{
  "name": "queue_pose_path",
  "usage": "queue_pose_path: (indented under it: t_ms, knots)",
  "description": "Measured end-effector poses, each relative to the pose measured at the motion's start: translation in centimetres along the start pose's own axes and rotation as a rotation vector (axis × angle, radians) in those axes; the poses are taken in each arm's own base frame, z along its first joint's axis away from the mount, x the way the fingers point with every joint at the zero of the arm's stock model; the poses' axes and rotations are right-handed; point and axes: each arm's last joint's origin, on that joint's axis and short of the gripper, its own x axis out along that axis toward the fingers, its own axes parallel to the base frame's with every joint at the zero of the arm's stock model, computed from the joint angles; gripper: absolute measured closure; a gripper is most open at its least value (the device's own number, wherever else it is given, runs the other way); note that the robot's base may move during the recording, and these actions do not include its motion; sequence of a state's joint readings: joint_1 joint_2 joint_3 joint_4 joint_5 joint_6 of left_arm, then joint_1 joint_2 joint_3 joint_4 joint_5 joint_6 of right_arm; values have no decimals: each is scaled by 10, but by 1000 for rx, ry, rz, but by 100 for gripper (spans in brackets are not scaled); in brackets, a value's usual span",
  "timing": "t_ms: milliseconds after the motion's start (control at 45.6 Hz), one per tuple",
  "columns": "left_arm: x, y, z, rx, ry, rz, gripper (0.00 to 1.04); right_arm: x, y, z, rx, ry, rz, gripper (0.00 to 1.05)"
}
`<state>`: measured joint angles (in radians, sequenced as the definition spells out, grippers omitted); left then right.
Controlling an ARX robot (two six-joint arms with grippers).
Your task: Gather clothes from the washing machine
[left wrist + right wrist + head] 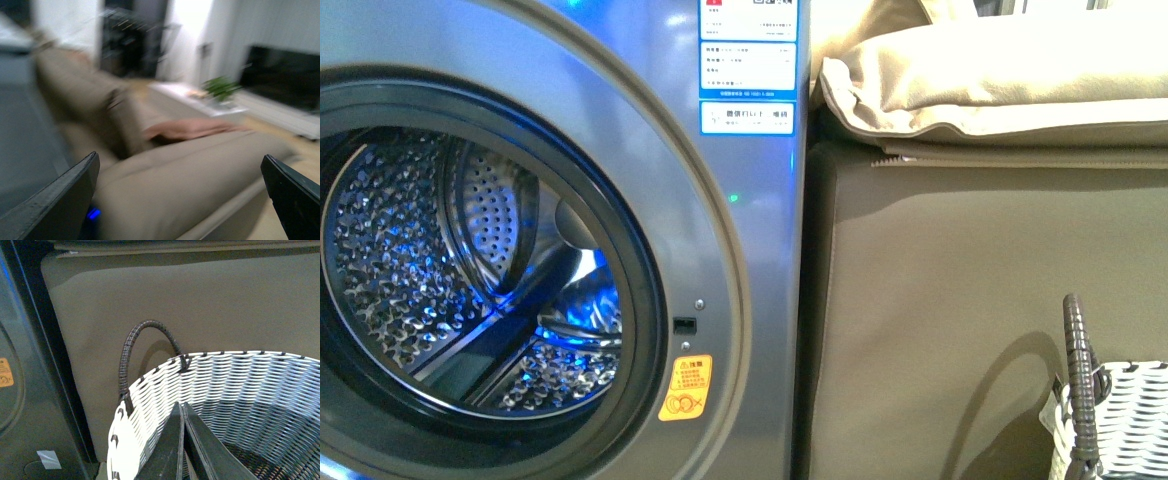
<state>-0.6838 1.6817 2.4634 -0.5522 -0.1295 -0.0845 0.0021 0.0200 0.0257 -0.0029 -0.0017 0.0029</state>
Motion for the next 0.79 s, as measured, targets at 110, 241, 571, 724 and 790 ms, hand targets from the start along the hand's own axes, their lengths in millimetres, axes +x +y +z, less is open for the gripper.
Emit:
queue_pose_path:
  t_ms: [110,241,571,724,790]
  knots:
    - [-6,8,-4,40,143,298,7,0,0,-6,0,7,-2,102]
    - [-9,17,-2,50,125,438,7,0,0,-6,0,5,0,102]
    - [-17,25,3,50,63,488,7,0,0,-6,0,5,-1,102]
    - [-30,38,-6,109,109,527,22,0,0,-6,0,5,-1,102]
    - [-62,56,-25,123,65,525,38,0,0,-6,0,5,-1,102]
